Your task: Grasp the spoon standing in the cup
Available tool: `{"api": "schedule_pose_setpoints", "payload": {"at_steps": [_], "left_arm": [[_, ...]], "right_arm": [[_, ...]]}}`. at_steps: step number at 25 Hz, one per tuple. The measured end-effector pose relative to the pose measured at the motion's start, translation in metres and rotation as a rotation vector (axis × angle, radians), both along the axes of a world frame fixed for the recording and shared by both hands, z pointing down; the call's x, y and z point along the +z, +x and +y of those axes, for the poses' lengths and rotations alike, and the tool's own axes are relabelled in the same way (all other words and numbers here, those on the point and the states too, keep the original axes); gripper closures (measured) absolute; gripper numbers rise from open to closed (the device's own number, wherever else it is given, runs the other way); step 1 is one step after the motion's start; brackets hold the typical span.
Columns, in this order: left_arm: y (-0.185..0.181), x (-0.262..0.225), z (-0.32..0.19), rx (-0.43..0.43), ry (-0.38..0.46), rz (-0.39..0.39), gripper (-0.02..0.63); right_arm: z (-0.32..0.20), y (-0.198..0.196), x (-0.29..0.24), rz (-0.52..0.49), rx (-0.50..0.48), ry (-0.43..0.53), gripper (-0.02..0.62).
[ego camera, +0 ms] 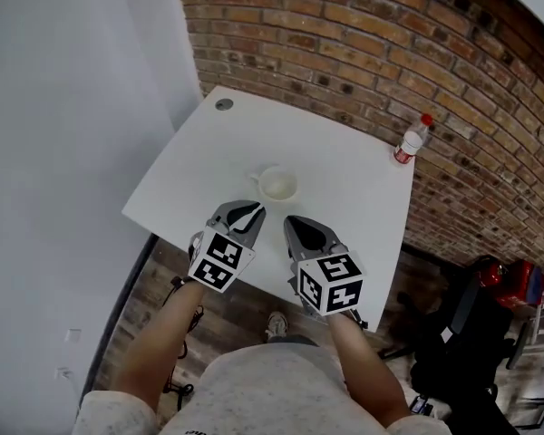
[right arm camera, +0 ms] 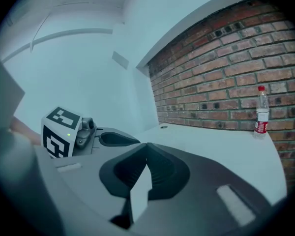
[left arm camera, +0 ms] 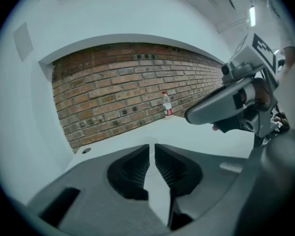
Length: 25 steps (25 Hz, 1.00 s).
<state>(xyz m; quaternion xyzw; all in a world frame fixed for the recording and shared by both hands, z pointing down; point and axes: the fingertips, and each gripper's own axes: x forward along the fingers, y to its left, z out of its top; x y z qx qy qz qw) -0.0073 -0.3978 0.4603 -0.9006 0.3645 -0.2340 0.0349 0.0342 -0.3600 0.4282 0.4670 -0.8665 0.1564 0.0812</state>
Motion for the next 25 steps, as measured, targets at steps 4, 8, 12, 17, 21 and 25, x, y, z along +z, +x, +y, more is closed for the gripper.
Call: {"api": "schedule_pose_setpoints", "payload": {"at_steps": [4, 8, 12, 17, 21, 25], "left_arm": [[0.004, 0.016, -0.015, 0.044, 0.008, -0.083, 0.562], [0.004, 0.032, -0.026, 0.082, 0.01, -0.165, 0.559], [0.003, 0.042, -0.036, 0.118, 0.022, -0.237, 0.541], [0.007, 0.051, -0.043, 0.199, 0.071, -0.359, 0.537], [0.009, 0.053, -0.049, 0.238, 0.094, -0.415, 0.537], [0.012, 0.059, -0.051, 0.286, 0.112, -0.482, 0.537]], "right_arm": [[-0.015, 0.006, 0.004, 0.001, -0.007, -0.003, 0.591], [-0.026, 0.009, 0.01, 0.003, -0.018, -0.017, 0.591], [-0.036, 0.009, 0.014, 0.004, -0.029, -0.023, 0.591], [-0.046, 0.008, 0.019, 0.002, -0.039, -0.032, 0.591], [-0.051, 0.008, 0.022, 0.001, -0.042, -0.037, 0.591], [-0.057, 0.011, 0.023, -0.001, -0.037, -0.039, 0.591]]}}
